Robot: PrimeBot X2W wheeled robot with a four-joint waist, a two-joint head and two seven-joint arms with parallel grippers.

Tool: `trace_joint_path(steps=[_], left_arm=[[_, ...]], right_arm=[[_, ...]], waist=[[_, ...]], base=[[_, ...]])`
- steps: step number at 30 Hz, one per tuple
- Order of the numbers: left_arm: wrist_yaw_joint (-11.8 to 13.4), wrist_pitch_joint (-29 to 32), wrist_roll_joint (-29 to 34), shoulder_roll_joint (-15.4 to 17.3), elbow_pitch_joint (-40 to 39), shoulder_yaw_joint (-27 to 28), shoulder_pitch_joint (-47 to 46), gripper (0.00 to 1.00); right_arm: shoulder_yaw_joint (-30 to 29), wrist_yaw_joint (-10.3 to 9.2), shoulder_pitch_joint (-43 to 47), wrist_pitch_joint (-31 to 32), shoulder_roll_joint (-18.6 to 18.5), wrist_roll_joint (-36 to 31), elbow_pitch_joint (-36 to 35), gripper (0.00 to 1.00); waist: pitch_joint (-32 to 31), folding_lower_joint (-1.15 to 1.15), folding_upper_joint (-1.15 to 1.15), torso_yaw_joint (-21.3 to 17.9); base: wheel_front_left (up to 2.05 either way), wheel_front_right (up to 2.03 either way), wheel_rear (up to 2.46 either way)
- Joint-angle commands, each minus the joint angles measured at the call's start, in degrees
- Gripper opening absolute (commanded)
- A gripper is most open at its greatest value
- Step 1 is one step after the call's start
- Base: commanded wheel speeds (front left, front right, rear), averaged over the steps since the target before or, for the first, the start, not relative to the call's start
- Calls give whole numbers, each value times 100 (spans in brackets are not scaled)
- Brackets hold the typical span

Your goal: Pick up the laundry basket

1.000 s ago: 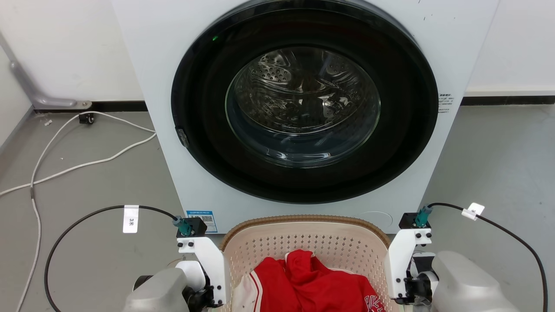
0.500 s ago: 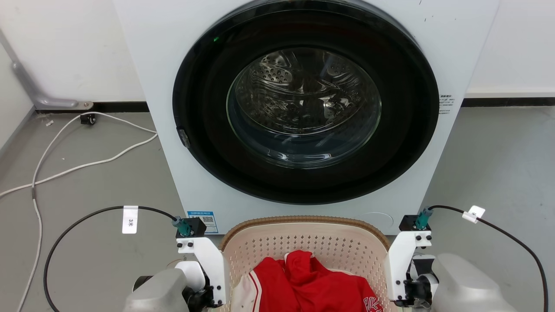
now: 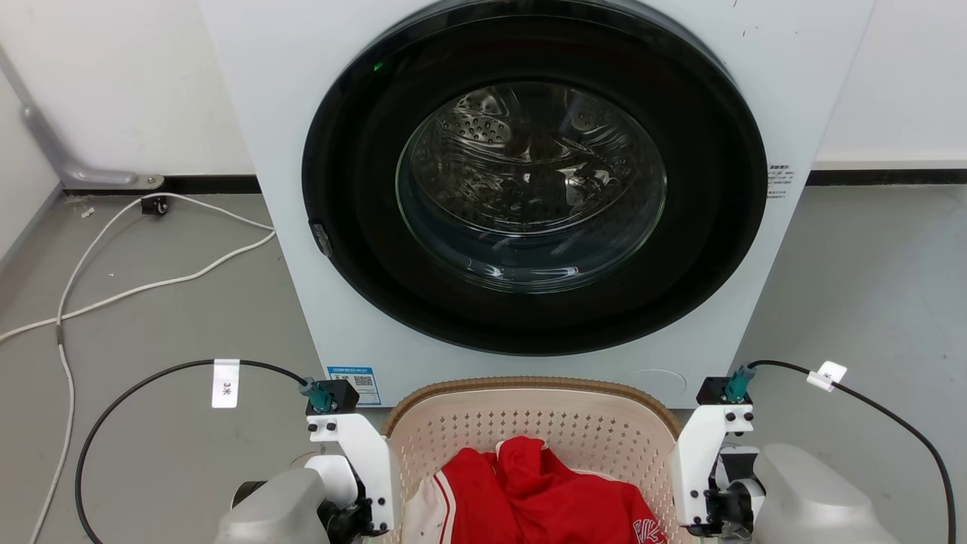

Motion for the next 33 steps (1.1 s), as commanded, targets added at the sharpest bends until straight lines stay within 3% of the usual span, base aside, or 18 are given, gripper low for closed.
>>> trace_joint_path(steps=[1, 33], left_arm=[[-111, -43, -28, -288, -175, -18, -59, 0], [-111, -142, -66, -228, -152, -72, -56, 0]], right_arm=[[-1, 95, 52, 27, 277, 14, -108, 0], [-76, 95, 104, 27, 273, 23, -107, 0]], waist=[[1, 0, 0, -3], [32, 0, 0, -51]], base=[[0, 0, 0], [0, 0, 0]])
